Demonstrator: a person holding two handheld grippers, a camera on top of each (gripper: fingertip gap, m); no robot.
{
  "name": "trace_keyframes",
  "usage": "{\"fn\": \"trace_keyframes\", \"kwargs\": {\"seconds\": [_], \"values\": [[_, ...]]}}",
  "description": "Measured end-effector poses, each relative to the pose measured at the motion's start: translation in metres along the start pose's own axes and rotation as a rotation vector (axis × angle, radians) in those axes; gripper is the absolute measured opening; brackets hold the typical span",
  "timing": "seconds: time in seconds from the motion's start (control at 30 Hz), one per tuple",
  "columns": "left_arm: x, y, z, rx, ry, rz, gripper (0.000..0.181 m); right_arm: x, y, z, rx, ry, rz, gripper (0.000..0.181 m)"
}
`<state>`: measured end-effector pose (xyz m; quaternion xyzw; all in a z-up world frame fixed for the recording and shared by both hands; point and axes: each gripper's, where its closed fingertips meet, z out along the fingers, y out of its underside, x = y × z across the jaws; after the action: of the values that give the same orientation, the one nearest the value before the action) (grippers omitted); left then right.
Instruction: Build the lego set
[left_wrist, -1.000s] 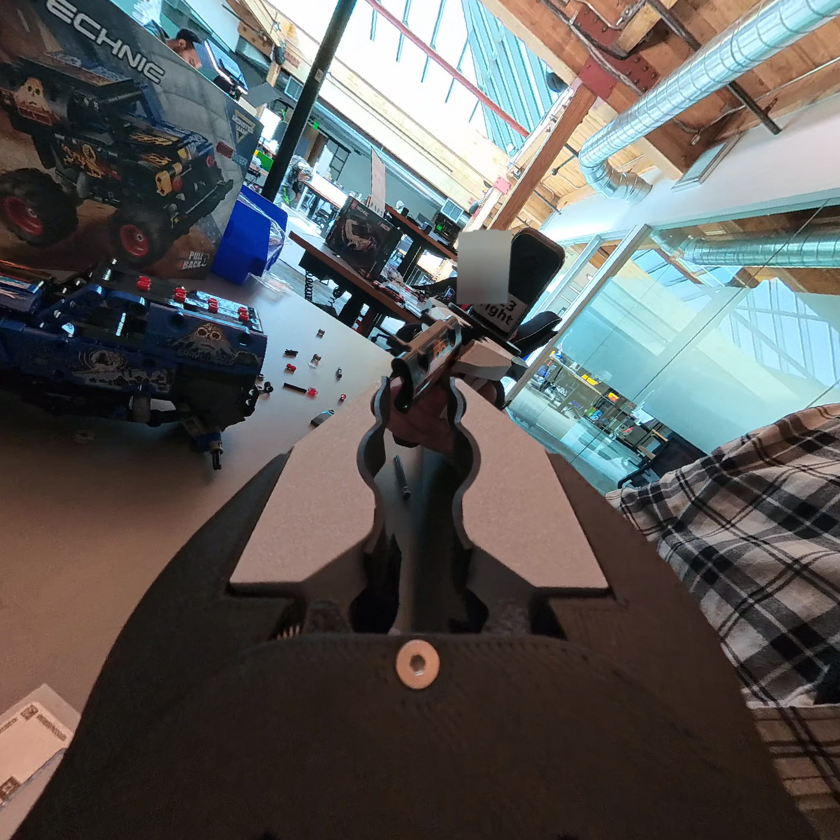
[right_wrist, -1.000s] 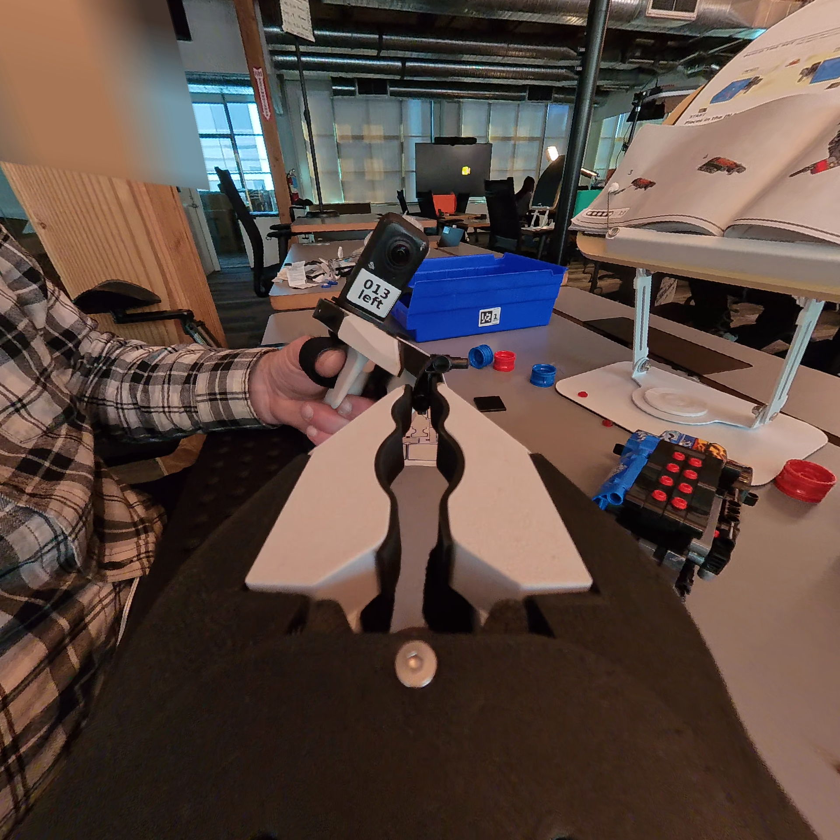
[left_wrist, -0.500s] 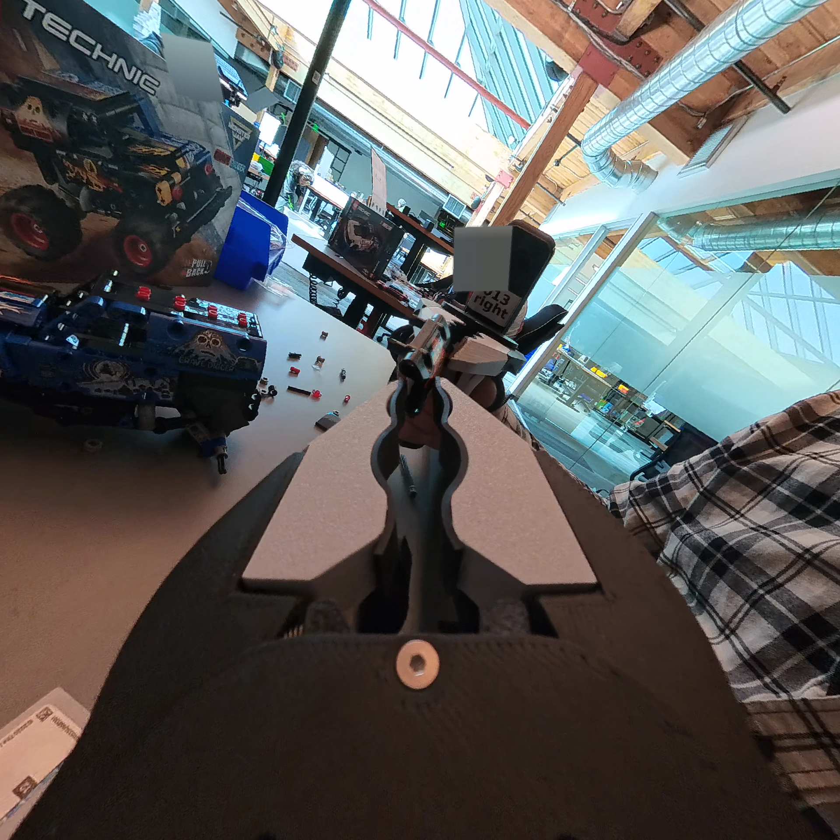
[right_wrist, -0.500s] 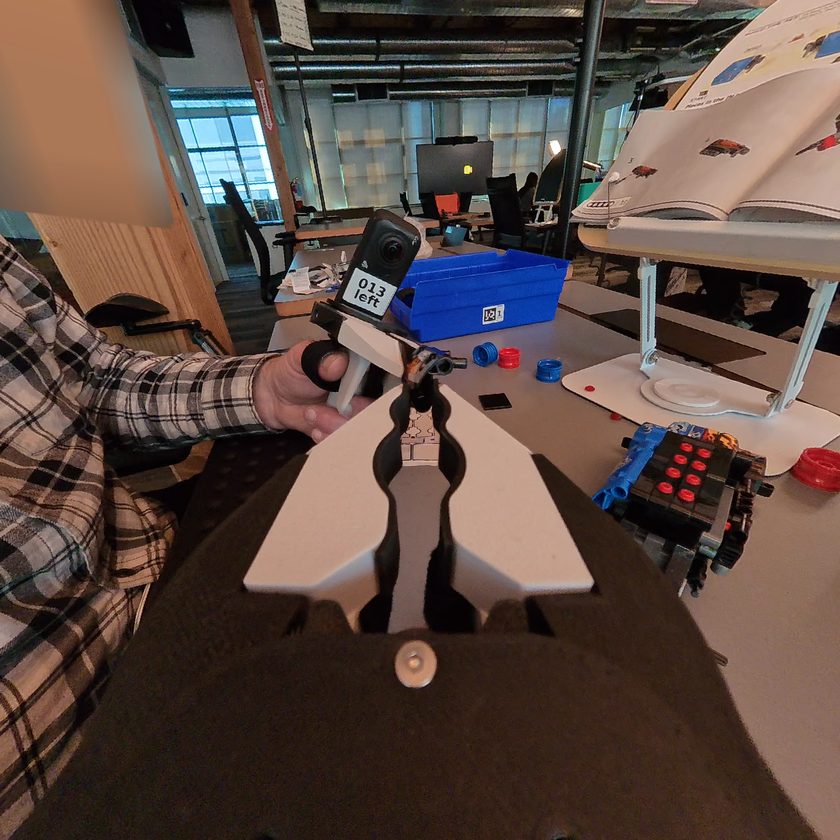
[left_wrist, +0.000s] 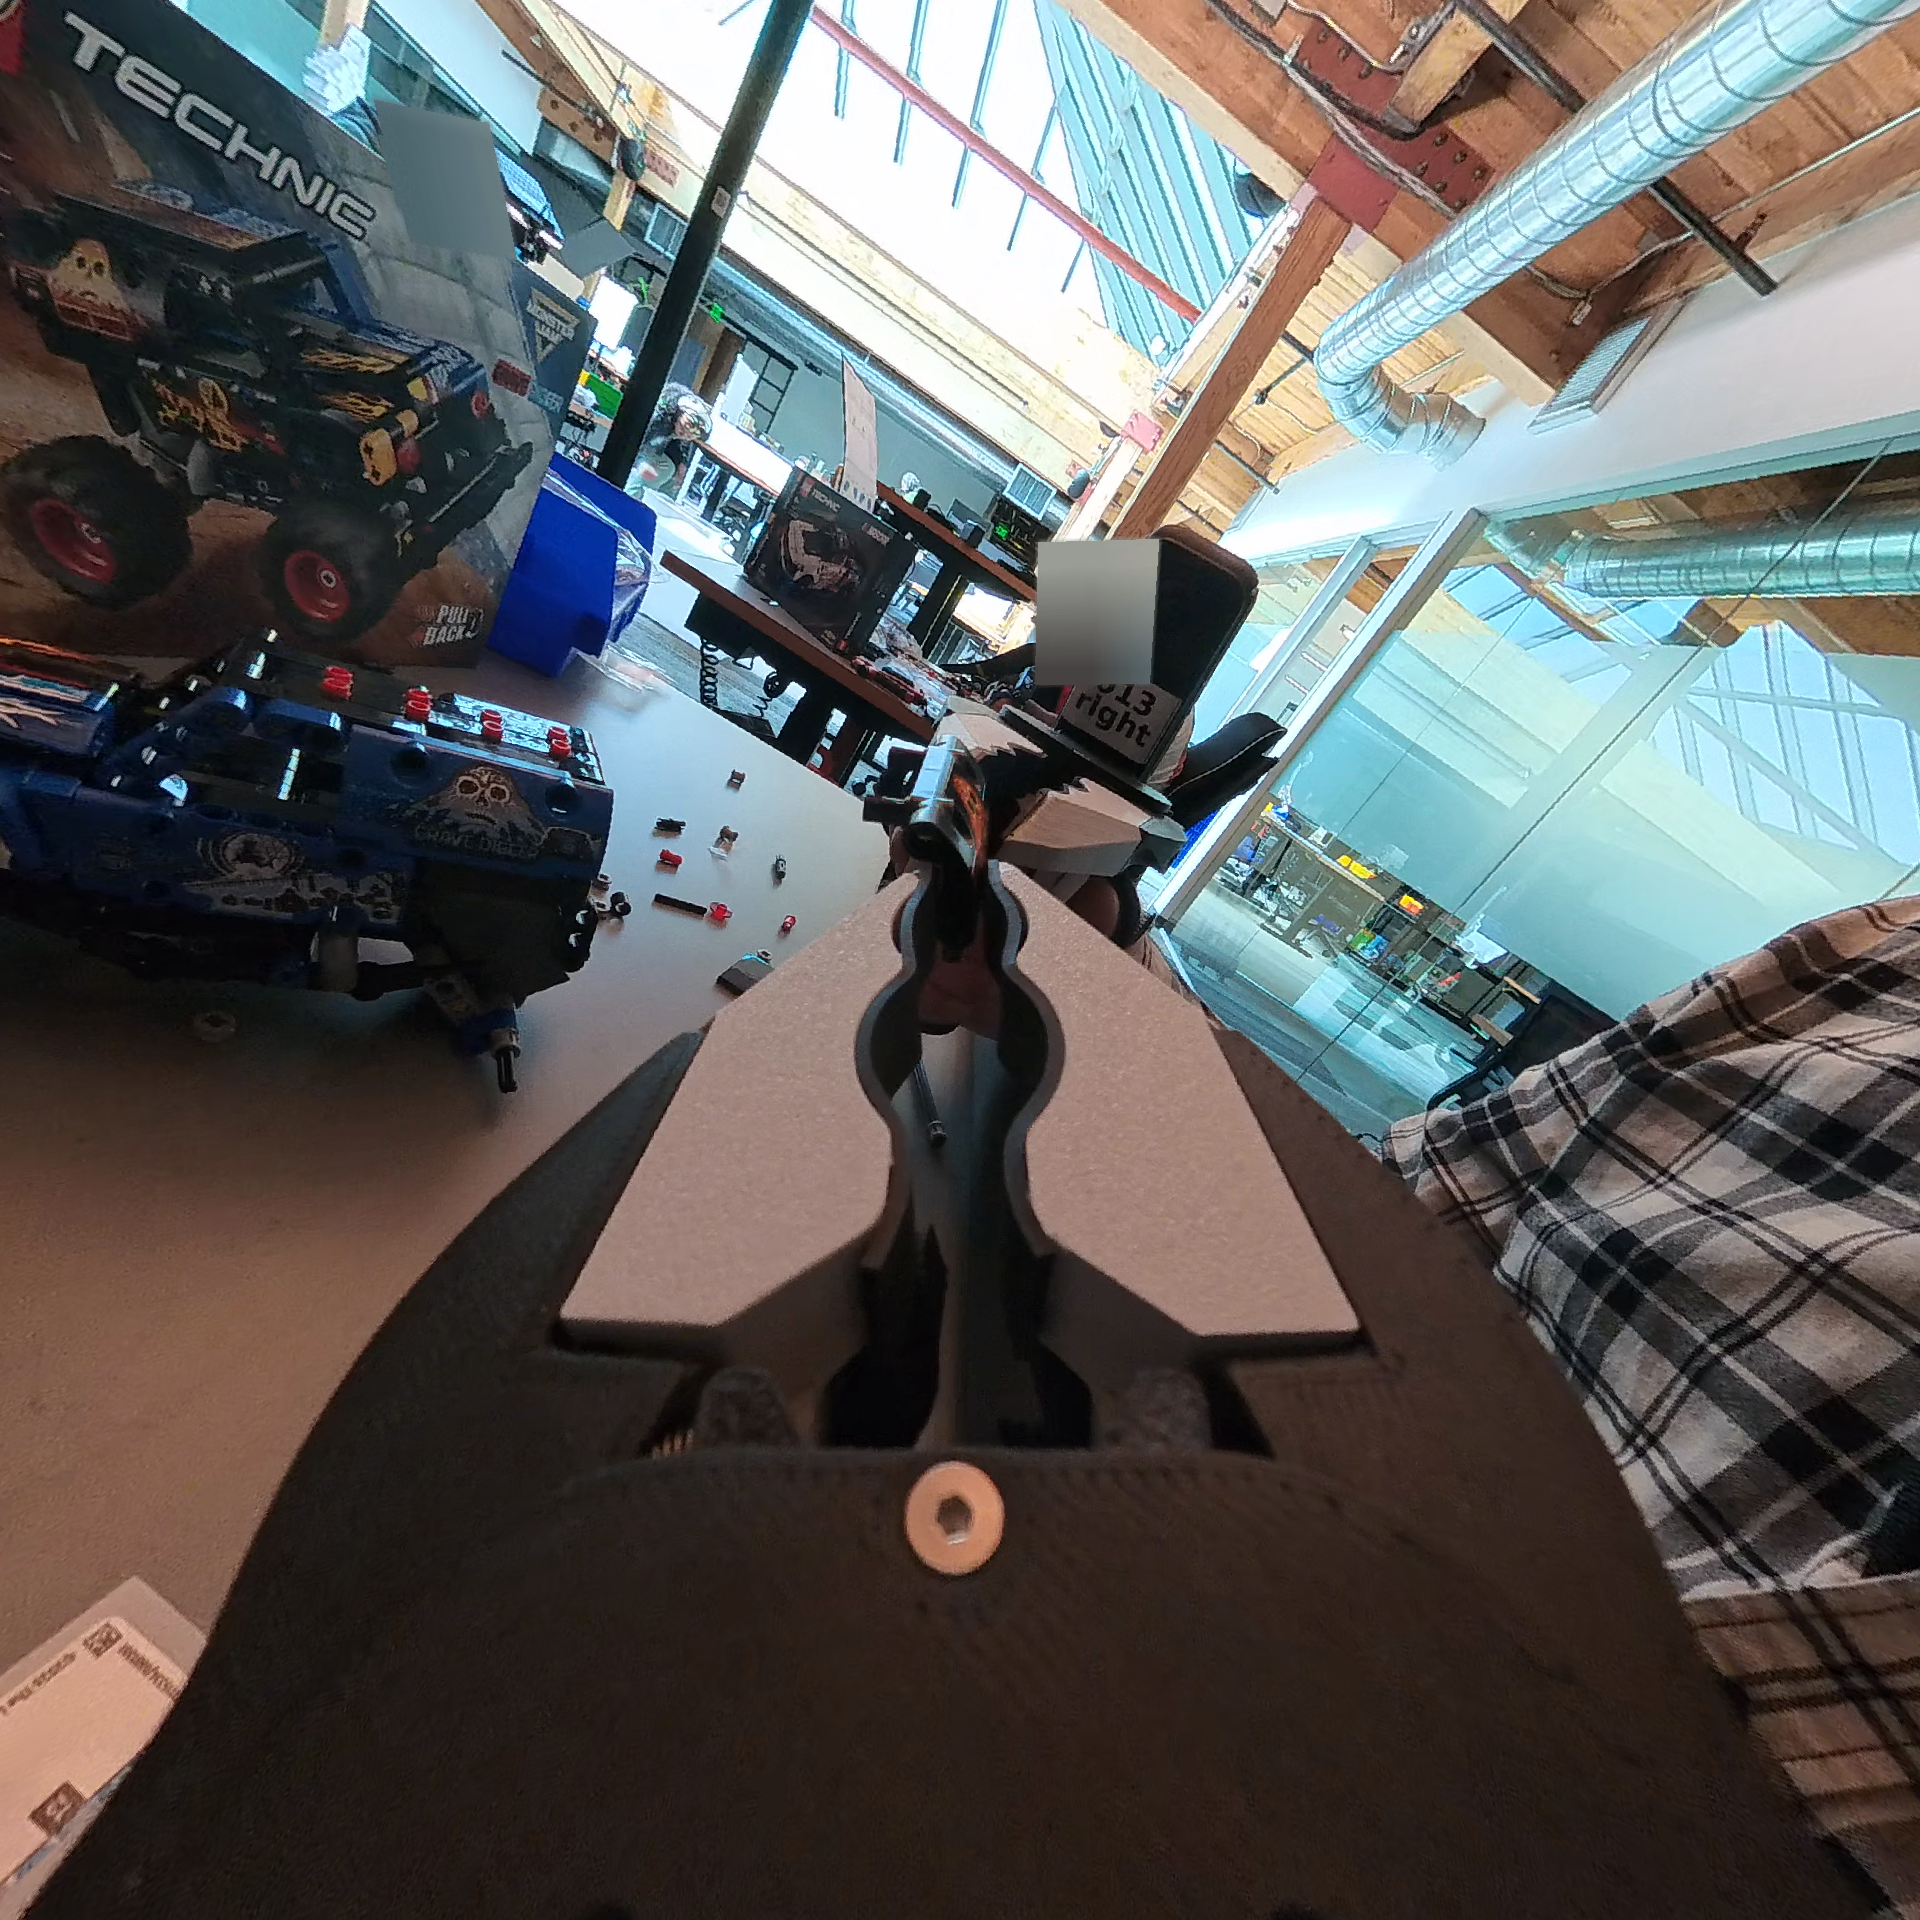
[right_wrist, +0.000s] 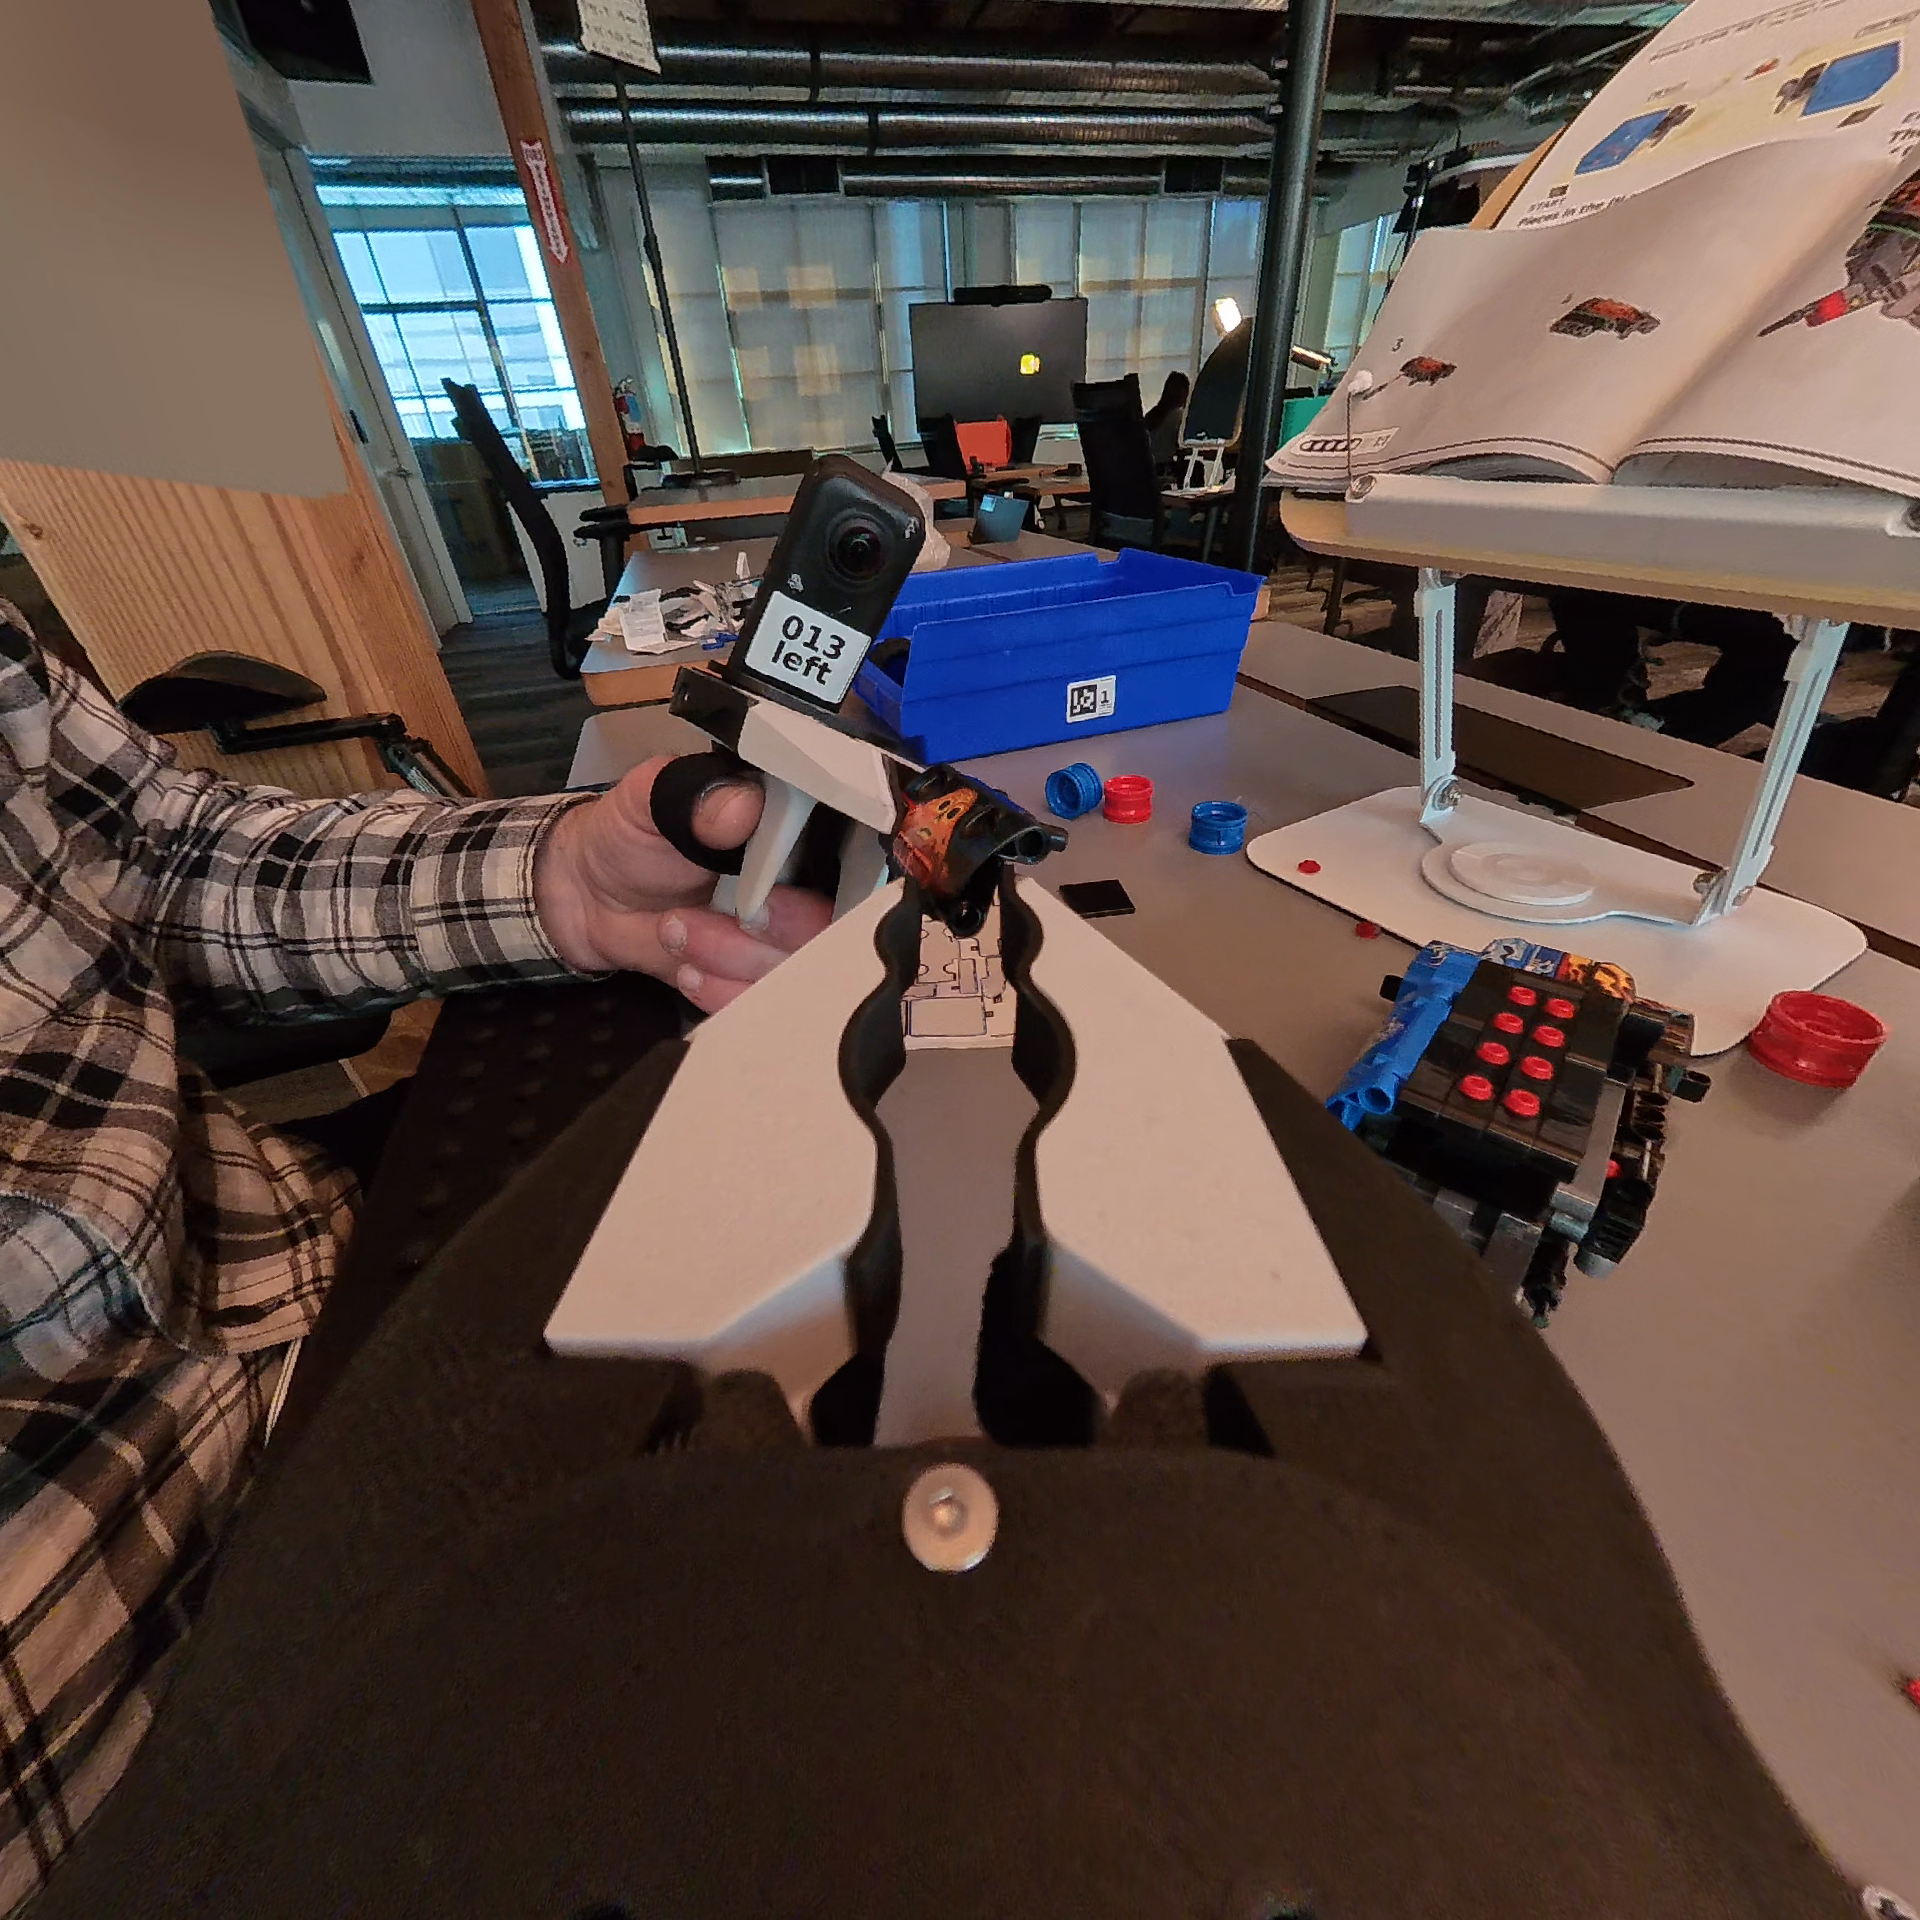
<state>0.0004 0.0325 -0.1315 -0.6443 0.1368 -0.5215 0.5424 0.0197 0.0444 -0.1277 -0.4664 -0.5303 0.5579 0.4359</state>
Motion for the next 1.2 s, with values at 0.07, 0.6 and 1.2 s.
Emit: {"fn": "trace_keyframes", "kwargs": {"seconds": [0.07, 0.6, 1.2], "values": [[-0.0004, 0.0007, 0.0003, -0.003, -0.001, -0.002, 0.006, 0.0009, 0.0008, 0.0001, -0.004, 0.004, 0.0, 0.013], [-0.0027, 0.0013, 0.0009, -0.005, -0.005, -0.007, 0.006, 0.0041, 0.0023, -0.0006, -0.014, 0.026, -0.007, 0.013], [-0.0047, 0.0005, -0.0002, -0.001, -0.017, -0.002, 0.006, 0.0061, 0.0046, -0.0002, -0.032, 0.046, -0.024, 0.015]]}}
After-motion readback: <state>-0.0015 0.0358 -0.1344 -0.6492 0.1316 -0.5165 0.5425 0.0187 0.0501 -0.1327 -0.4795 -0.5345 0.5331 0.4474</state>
